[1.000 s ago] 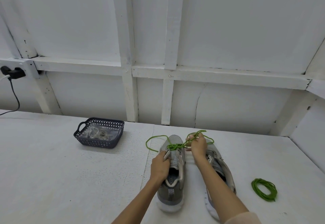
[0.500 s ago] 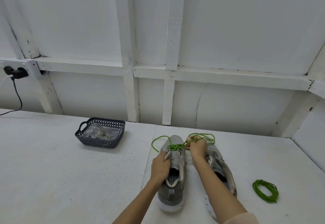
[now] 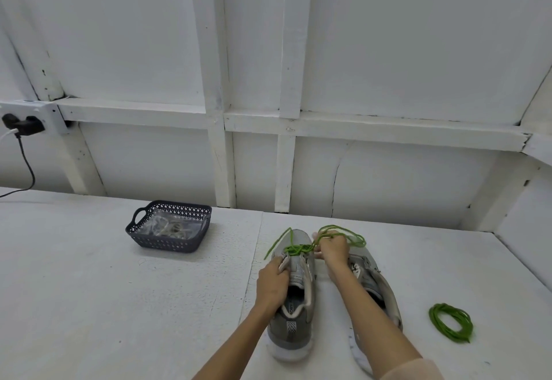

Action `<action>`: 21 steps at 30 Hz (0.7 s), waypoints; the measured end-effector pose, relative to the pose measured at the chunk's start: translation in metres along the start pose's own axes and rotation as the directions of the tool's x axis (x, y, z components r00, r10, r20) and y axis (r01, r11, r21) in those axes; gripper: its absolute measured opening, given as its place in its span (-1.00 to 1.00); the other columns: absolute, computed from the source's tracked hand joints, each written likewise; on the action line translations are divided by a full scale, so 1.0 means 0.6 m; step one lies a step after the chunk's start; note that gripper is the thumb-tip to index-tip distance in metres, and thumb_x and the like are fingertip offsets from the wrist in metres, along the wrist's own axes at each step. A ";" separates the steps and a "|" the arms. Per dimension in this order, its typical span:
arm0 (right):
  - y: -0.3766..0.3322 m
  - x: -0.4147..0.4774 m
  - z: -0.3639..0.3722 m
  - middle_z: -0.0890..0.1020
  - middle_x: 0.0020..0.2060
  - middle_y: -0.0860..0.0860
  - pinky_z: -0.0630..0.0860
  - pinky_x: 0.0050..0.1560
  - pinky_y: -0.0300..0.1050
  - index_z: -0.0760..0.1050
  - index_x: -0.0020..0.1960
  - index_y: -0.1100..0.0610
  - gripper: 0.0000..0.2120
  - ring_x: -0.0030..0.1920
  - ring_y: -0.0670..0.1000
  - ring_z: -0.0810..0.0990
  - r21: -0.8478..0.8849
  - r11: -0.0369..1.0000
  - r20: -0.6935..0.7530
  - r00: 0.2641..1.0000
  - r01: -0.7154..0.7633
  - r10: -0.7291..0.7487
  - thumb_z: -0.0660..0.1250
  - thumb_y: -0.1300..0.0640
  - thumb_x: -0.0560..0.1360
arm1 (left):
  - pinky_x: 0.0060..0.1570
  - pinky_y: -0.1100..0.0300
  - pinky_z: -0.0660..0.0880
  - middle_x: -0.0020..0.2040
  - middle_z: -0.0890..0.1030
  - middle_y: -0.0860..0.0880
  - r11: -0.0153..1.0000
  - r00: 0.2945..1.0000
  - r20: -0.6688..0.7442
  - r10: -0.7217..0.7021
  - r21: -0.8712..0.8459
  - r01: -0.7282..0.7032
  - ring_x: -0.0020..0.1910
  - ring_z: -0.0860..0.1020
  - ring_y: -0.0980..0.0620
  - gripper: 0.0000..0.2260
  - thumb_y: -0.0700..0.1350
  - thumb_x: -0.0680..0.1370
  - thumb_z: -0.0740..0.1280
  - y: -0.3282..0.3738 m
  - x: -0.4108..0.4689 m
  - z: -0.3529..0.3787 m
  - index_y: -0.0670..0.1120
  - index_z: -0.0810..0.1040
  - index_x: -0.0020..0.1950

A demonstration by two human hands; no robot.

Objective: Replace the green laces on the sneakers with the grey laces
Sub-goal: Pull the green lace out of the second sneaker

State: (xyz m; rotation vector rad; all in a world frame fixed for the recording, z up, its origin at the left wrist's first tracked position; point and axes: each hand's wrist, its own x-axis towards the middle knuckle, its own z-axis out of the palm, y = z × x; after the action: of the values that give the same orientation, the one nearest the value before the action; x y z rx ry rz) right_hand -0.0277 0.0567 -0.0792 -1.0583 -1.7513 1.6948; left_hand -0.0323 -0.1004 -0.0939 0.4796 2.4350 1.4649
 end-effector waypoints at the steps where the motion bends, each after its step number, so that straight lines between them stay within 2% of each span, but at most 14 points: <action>1: 0.001 -0.003 -0.002 0.60 -0.29 0.13 0.62 -0.20 0.04 0.56 -0.23 0.21 -0.87 -0.37 0.07 0.54 -0.053 0.998 0.089 0.996 -0.025 0.030 0.43 0.22 0.48 | -0.29 0.21 0.32 -0.13 0.59 -0.11 1.000 1.000 0.000 0.001 0.003 -0.001 -0.16 0.49 -0.07 -0.86 -0.27 0.54 0.20 0.000 0.000 0.000 -0.11 0.53 -0.06; 3: 0.006 -0.003 -0.004 0.62 -0.29 0.09 0.60 -0.28 -0.05 0.58 -0.27 0.15 -0.86 -0.32 0.07 0.56 -0.148 0.989 0.214 0.975 -0.022 0.054 0.45 0.25 0.46 | -0.27 0.18 0.32 -0.11 0.60 -0.11 1.000 1.000 0.002 0.000 0.007 0.000 -0.14 0.51 -0.08 -0.85 -0.27 0.54 0.20 0.001 0.000 0.000 -0.10 0.53 -0.04; 5: 0.010 -0.005 -0.001 0.59 -0.31 0.07 0.55 -0.39 -0.13 0.54 -0.30 0.14 -0.79 -0.32 0.05 0.55 -0.164 0.986 0.220 0.975 0.017 0.020 0.39 0.34 0.48 | -0.25 0.17 0.33 -0.11 0.60 -0.11 1.000 1.000 0.003 -0.003 0.006 0.003 -0.15 0.51 -0.08 -0.86 -0.27 0.54 0.20 0.002 0.000 -0.001 -0.08 0.52 -0.05; 7: 0.012 -0.005 0.005 0.55 -0.35 0.07 0.53 -0.42 -0.11 0.48 -0.28 0.19 -0.76 -0.39 0.02 0.50 -0.108 0.992 0.093 0.994 0.066 -0.056 0.26 0.39 0.53 | -0.23 0.16 0.34 -0.11 0.60 -0.13 1.000 1.000 0.002 -0.010 0.006 0.010 -0.16 0.50 -0.08 -0.87 -0.25 0.55 0.20 0.001 -0.001 0.000 -0.08 0.52 -0.06; 8: 0.010 -0.006 0.006 0.54 -0.35 0.08 0.54 -0.36 -0.05 0.46 -0.24 0.23 -0.78 -0.40 0.02 0.48 -0.059 0.994 0.003 0.996 0.093 -0.093 0.21 0.40 0.54 | -0.23 0.16 0.33 -0.10 0.60 -0.13 1.000 1.000 0.004 -0.011 0.003 0.011 -0.16 0.50 -0.08 -0.87 -0.25 0.55 0.20 0.001 -0.001 0.000 -0.08 0.52 -0.06; 10: 0.004 -0.010 0.006 0.53 -0.35 0.08 0.56 -0.33 -0.01 0.46 -0.17 0.26 -0.87 -0.40 0.01 0.47 0.017 0.994 -0.098 0.989 0.111 -0.109 0.24 0.37 0.55 | -0.22 0.17 0.33 -0.11 0.59 -0.12 1.000 1.000 0.005 -0.011 -0.005 0.011 -0.15 0.49 -0.08 -0.87 -0.25 0.56 0.19 0.002 -0.002 0.000 -0.07 0.50 -0.06; 11: 0.003 -0.011 0.004 0.54 -0.35 0.09 0.56 -0.37 -0.06 0.48 -0.15 0.27 -0.90 -0.41 0.01 0.48 0.025 0.995 -0.081 0.993 0.093 -0.091 0.29 0.33 0.54 | -0.21 0.17 0.33 -0.10 0.59 -0.11 1.000 1.000 0.003 -0.011 -0.006 0.011 -0.13 0.50 -0.09 -0.86 -0.25 0.56 0.19 0.003 -0.003 -0.001 -0.07 0.51 -0.05; 13: 0.005 -0.012 0.000 0.58 -0.33 0.11 0.53 -0.47 -0.16 0.54 -0.20 0.23 -0.88 -0.44 0.01 0.49 -0.047 0.998 0.054 0.998 0.044 -0.041 0.38 0.27 0.51 | -0.18 0.17 0.35 -0.07 0.61 -0.12 1.000 1.000 -0.004 -0.009 -0.006 0.009 -0.09 0.53 -0.10 -0.85 -0.25 0.56 0.19 0.002 -0.001 -0.001 -0.10 0.55 0.00; 15: 0.011 -0.009 -0.003 0.60 -0.32 0.10 0.52 -0.42 -0.15 0.55 -0.27 0.17 -0.84 -0.43 0.01 0.50 -0.151 0.988 0.191 0.981 0.009 0.020 0.43 0.28 0.47 | -0.18 0.17 0.36 -0.05 0.62 -0.13 1.000 1.000 -0.006 -0.011 -0.002 0.011 -0.09 0.53 -0.10 -0.83 -0.25 0.57 0.19 0.002 -0.001 0.000 -0.13 0.56 0.04; 16: 0.013 -0.008 -0.003 0.61 -0.31 0.11 0.53 -0.39 -0.12 0.53 -0.29 0.17 -0.82 -0.43 0.01 0.50 -0.178 0.984 0.213 0.977 0.009 0.030 0.42 0.30 0.47 | -0.18 0.17 0.36 -0.05 0.62 -0.13 1.000 1.000 -0.007 -0.013 -0.001 0.013 -0.09 0.53 -0.10 -0.83 -0.25 0.57 0.19 0.003 -0.002 0.000 -0.13 0.56 0.04; 17: 0.018 -0.005 -0.002 0.61 -0.30 0.12 0.54 -0.36 -0.09 0.52 -0.30 0.17 -0.79 -0.44 0.02 0.50 -0.181 0.983 0.196 0.981 0.020 0.017 0.40 0.32 0.48 | -0.19 0.17 0.36 -0.05 0.62 -0.13 1.000 1.000 -0.008 -0.016 -0.004 0.016 -0.10 0.53 -0.10 -0.83 -0.25 0.57 0.19 0.003 -0.002 0.000 -0.12 0.56 0.03; 19: 0.027 0.001 0.002 0.62 -0.32 0.05 0.55 -0.27 0.02 0.48 -0.30 0.10 -0.76 -0.44 0.03 0.50 -0.140 0.988 0.059 0.997 0.067 -0.059 0.33 0.29 0.53 | -0.21 0.18 0.34 -0.07 0.61 -0.12 1.000 1.000 -0.005 -0.017 -0.015 0.017 -0.13 0.52 -0.07 -0.85 -0.25 0.57 0.19 0.003 -0.003 0.000 -0.10 0.54 -0.01; 21: 0.027 -0.001 0.003 0.57 -0.37 -0.03 0.57 -0.20 0.10 0.42 -0.24 0.00 -0.79 -0.41 0.03 0.50 -0.066 0.992 -0.112 0.988 0.103 -0.110 0.28 0.14 0.56 | -0.21 0.18 0.34 -0.06 0.61 -0.11 1.000 1.000 -0.007 -0.017 -0.024 0.017 -0.12 0.52 -0.07 -0.85 -0.24 0.58 0.19 0.004 -0.003 0.000 -0.10 0.54 -0.02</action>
State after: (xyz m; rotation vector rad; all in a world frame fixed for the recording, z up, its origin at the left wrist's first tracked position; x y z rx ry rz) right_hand -0.0254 0.0541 -0.0953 -1.0469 -1.7622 1.4955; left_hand -0.0305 -0.1002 -0.0916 0.4486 2.4185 1.4899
